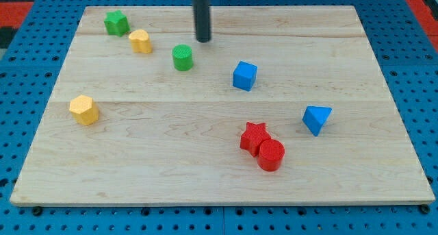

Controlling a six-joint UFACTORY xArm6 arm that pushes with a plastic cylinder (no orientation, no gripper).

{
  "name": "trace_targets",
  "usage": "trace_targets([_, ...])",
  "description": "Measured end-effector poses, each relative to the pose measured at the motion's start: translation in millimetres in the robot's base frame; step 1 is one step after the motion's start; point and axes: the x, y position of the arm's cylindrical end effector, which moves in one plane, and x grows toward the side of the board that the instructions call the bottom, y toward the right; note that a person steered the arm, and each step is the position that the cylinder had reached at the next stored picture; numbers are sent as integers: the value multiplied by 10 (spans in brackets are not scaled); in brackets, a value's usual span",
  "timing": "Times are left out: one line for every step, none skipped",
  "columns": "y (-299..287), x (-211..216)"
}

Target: Put your hand at the bottom center

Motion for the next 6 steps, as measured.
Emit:
trace_targets([6, 462])
trace_targets([-236, 643])
trace_targets([-487, 1401])
trace_targets([-633, 2076])
trace_targets([-371, 2730])
trace_targets([97, 3026])
